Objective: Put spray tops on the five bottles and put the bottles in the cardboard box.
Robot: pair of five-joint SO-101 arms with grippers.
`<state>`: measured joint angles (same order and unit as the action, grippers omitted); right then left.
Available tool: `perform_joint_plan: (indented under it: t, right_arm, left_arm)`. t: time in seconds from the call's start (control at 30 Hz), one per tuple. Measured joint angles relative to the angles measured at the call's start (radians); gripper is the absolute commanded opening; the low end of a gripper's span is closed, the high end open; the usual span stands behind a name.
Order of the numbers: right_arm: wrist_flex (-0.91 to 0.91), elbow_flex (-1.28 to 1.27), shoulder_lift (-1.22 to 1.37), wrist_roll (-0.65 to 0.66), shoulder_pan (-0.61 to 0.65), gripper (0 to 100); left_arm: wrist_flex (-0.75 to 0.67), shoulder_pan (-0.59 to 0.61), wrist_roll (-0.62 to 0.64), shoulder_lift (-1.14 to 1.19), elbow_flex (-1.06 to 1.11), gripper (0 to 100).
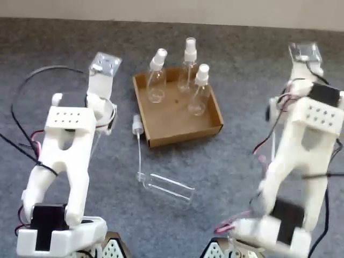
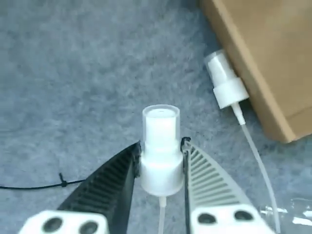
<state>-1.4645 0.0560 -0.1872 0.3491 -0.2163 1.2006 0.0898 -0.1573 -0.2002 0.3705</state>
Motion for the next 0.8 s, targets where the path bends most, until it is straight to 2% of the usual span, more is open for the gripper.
perform_joint_plan:
  t: [0.23,0.43,0.6,0.8]
  right_arm:
    - [0.143,-0.293,-0.396,-0.153,0.361,0.5]
    - [0.388,-0.571,-0.503,-0.23,0.643,0.5]
    - [0.471,-0.69,-0.514,-0.241,0.72,0.5]
    - [0.493,-0.758,-0.565,-0.241,0.783,0.5]
  left_arm:
    - [0.167,0.0,0.008,-0.157,-0.164,2]
    - [0.198,0.0,0.074,-0.411,-0.175,2]
    - [0.166,-0.009,0.13,-0.565,-0.209,2]
    - [0.054,-0.04,0.226,-0.601,-0.308,2]
